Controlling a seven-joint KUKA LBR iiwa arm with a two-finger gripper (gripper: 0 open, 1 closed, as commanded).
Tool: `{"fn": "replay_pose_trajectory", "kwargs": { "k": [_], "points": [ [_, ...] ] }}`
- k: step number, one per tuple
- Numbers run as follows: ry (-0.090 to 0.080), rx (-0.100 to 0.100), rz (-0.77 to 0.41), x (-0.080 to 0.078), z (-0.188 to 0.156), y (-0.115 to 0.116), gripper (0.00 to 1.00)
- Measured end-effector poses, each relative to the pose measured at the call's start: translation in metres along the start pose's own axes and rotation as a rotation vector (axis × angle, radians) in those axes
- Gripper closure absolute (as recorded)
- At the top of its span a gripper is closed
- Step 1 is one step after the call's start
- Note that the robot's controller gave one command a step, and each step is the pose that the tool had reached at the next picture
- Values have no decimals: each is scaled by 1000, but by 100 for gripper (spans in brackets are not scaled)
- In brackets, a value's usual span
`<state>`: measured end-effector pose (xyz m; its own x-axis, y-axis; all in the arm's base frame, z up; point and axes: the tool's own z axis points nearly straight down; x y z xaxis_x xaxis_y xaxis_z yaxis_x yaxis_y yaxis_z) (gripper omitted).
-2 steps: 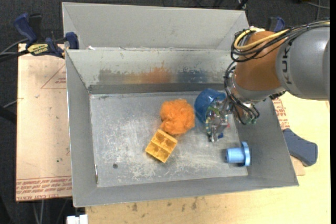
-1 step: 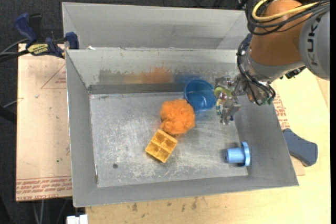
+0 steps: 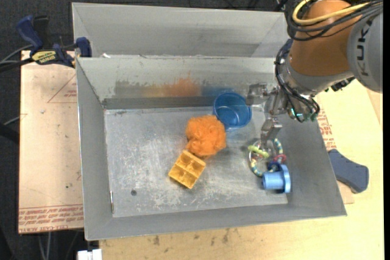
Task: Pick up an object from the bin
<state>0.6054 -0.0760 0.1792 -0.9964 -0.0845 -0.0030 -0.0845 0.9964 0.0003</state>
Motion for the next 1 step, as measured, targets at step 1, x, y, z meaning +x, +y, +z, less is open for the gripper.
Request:
{"fn": "replay_pose_trajectory", "kwargs": {
  "k": [1],
  "points": [
    [0,0,0,0,0,0,0]
  ]
}}
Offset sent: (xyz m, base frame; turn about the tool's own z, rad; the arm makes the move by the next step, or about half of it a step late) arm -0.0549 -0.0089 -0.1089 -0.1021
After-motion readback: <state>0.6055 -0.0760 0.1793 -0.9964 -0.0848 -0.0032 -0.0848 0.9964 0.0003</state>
